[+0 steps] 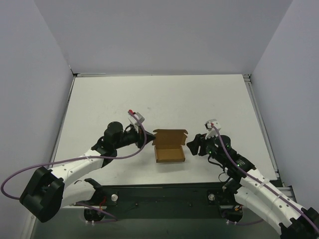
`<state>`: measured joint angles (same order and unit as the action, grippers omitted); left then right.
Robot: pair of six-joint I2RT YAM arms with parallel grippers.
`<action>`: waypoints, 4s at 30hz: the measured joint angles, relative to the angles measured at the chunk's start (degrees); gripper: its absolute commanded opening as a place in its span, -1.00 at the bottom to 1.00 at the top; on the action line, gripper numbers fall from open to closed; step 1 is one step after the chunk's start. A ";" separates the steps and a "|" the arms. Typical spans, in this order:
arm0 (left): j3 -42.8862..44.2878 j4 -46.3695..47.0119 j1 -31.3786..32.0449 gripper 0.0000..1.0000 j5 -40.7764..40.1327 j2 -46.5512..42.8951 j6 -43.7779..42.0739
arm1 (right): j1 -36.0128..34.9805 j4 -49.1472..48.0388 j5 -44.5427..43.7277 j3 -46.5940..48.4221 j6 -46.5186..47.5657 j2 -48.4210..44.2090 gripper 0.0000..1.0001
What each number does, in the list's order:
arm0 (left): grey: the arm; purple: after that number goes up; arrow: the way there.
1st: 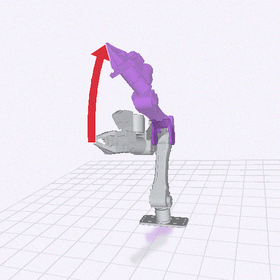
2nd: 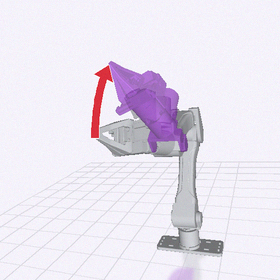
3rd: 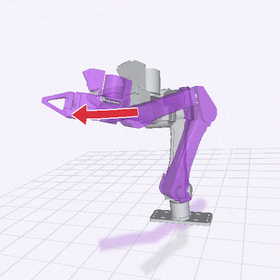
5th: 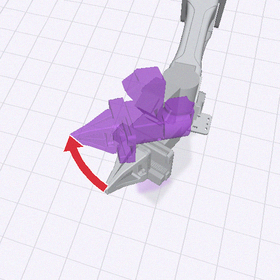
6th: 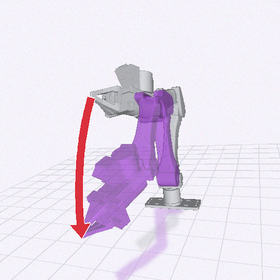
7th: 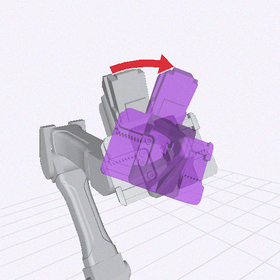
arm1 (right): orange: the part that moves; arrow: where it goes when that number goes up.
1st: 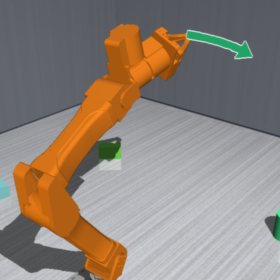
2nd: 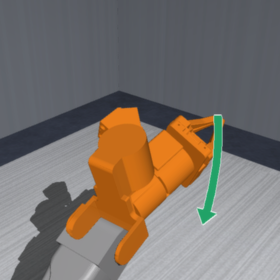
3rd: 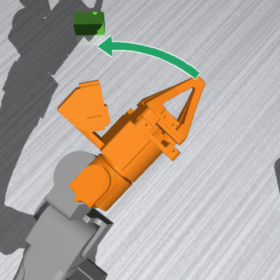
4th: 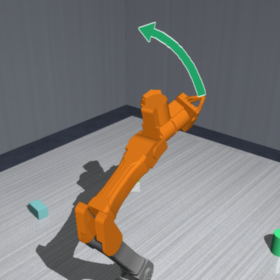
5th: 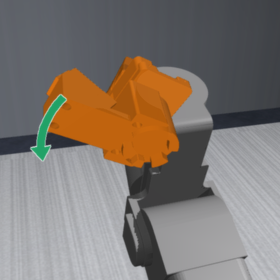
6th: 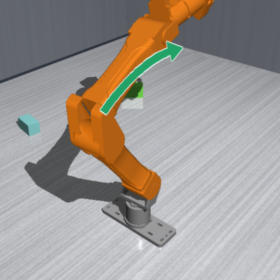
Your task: Fold the paper box
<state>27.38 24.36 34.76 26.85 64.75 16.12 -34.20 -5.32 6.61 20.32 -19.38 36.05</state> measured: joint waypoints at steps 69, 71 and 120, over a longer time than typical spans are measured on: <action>5.66 19.04 15.96 -1.00 -40.19 28.22 0.61 | -16.50 -32.20 -28.79 -5.79 4.20 28.20 -1.00; 3.87 20.79 17.25 -1.00 -42.21 27.43 0.68 | -18.78 -30.69 -29.92 -5.92 3.63 27.02 -1.00; -11.50 31.93 25.00 -1.00 -38.69 13.97 -10.40 | -33.64 17.57 -37.92 0.37 -28.28 8.09 0.07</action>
<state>15.88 56.29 59.77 -11.84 78.72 5.72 -67.83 12.25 -31.31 20.69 -47.66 44.14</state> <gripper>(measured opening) 0.022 0.585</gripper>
